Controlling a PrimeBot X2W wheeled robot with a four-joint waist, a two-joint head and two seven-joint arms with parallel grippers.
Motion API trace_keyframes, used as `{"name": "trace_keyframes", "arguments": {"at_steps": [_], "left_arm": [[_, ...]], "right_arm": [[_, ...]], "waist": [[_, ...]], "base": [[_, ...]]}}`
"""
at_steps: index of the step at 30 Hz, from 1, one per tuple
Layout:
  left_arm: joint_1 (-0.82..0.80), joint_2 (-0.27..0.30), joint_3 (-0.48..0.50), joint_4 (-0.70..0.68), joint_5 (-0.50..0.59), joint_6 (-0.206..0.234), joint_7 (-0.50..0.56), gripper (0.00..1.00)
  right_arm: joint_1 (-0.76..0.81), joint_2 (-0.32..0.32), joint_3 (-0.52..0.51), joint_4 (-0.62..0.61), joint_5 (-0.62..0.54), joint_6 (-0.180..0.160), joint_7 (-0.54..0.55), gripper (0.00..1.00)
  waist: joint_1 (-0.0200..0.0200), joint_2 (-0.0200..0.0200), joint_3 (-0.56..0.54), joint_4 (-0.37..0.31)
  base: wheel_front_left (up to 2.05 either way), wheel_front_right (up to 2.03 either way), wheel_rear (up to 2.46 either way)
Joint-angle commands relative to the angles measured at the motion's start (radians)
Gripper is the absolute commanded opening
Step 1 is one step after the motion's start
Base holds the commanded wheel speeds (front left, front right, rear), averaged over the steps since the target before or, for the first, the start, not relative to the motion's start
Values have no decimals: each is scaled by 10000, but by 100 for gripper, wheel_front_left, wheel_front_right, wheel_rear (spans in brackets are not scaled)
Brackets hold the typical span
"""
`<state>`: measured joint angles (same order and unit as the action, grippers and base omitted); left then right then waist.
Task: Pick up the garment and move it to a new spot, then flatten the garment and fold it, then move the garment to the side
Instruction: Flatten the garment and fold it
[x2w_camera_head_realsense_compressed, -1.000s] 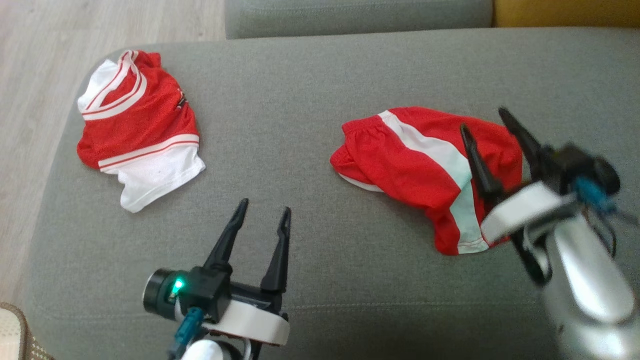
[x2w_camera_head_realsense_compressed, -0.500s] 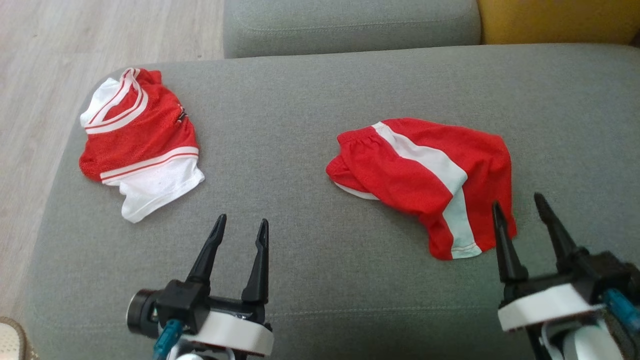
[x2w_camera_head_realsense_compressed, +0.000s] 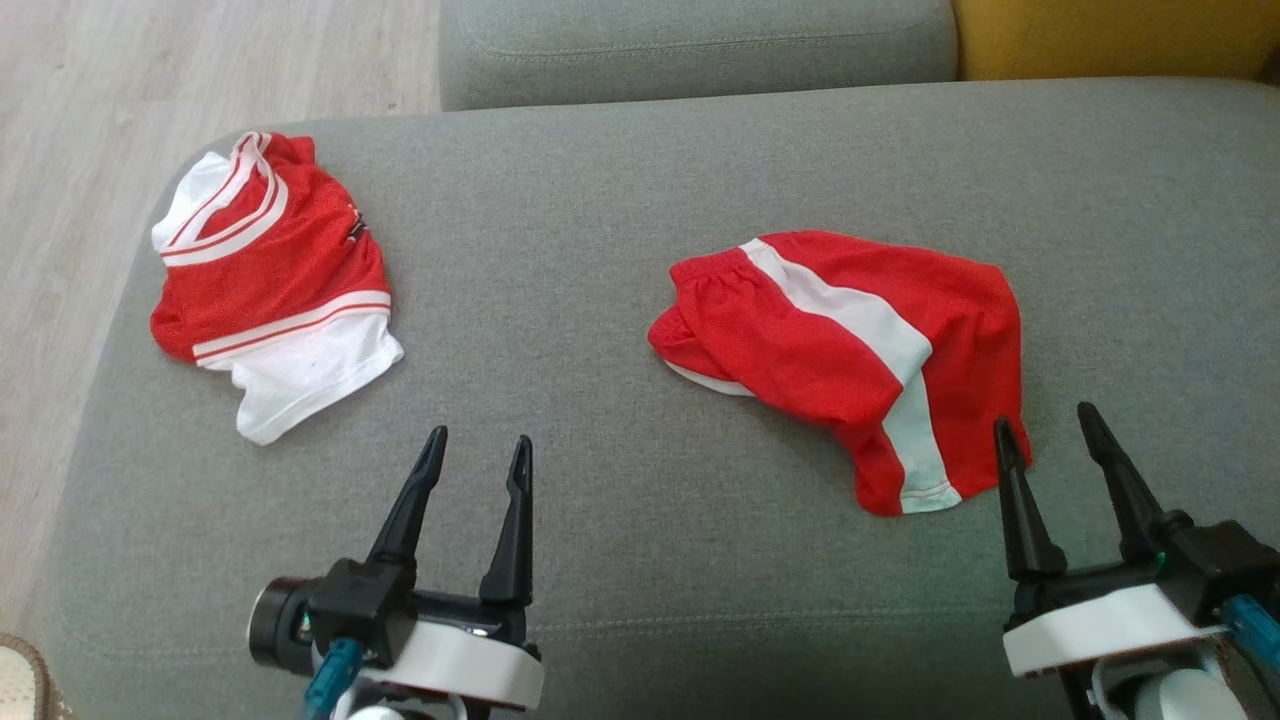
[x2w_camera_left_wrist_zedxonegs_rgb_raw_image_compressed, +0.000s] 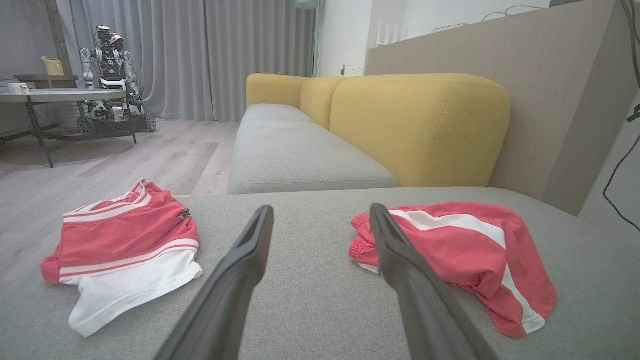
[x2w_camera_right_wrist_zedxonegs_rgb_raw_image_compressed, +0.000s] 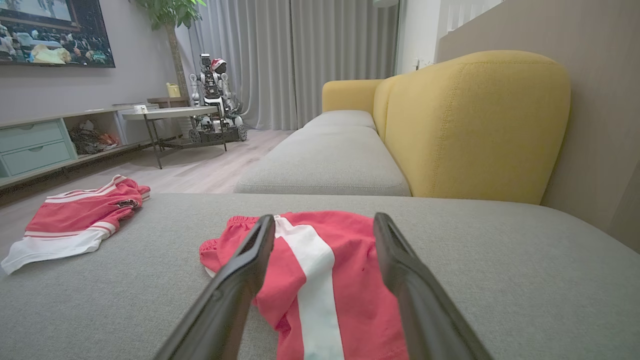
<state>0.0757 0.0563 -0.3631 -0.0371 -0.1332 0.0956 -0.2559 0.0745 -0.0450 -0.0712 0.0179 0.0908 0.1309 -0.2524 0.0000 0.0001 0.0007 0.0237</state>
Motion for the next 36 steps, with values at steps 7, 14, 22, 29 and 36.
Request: {"name": "trace_keyframes", "arguments": {"at_steps": [7, 14, 22, 29, 36], "left_arm": [[-419, -61, 316, -277, 259, -202, -59, 100], [-2005, 389, 366, 478, 417, -1584, -59, 100], [-5718, 1907, -935, 1573, -1205, -2251, 922, 100], [-10098, 4083, -3548, 1617, -6043, -2260, 3969, 100], [-12510, 4687, -4937, 2611, -8651, -2261, 6446, 100]], "right_arm": [[-305, -53, 296, -443, 70, -2, -93, 100], [-600, -53, 588, -639, 21, -2, -93, 100], [-1336, -53, 953, -955, -45, -2, -93, 100], [-2194, -53, 1187, -1393, -16, -2, -93, 100], [-2710, -53, 1332, -1673, 295, -2, -93, 100]], "waist": [[0, -1, 122, -10], [0, -1, 810, -197], [0, -1, 2039, -814], [0, -1, 3593, -1592], [0, -1, 4644, -2511]], "base": [[0, 0, 0], [0, 0, 0], [0, 0, 0], [0, 0, 0], [0, 0, 0]]}}
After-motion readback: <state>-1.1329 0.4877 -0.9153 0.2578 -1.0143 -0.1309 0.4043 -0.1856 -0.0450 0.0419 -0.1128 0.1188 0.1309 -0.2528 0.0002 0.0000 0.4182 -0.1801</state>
